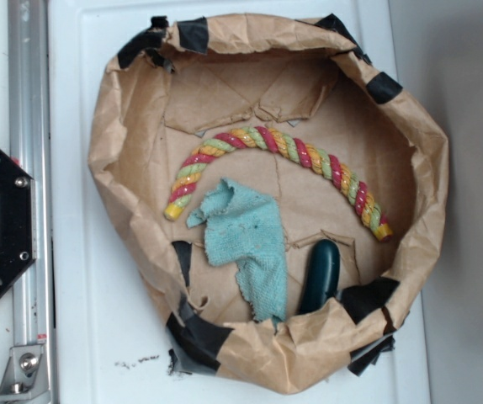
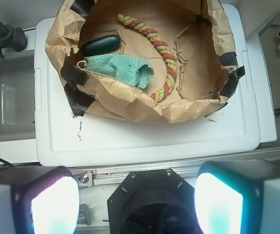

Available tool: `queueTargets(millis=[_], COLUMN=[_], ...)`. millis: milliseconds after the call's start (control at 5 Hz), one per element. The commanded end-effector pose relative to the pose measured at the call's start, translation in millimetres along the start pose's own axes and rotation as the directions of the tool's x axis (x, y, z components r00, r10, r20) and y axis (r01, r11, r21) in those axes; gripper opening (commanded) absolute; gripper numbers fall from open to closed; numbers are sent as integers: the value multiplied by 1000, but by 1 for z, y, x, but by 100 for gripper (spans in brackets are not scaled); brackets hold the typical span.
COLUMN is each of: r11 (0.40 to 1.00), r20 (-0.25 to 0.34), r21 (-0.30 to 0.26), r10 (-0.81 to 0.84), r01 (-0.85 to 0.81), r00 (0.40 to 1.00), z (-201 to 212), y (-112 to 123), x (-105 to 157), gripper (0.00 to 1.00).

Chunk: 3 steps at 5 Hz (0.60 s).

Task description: Grab the plastic pickle.

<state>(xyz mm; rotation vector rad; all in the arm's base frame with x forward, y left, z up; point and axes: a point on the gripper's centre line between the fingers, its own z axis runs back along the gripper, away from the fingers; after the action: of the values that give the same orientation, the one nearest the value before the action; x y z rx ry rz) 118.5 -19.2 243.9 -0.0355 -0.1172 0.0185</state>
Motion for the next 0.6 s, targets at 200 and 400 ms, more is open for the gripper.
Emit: queueTargets(millis=[200, 400], r11=[972, 879], r20=[20, 14], r21=[-106, -157], r10=[215, 458], r01=[-212, -450], r00=[976, 889], z=[-24, -53], y=[2, -1], x=[37, 72], gripper=[100, 100])
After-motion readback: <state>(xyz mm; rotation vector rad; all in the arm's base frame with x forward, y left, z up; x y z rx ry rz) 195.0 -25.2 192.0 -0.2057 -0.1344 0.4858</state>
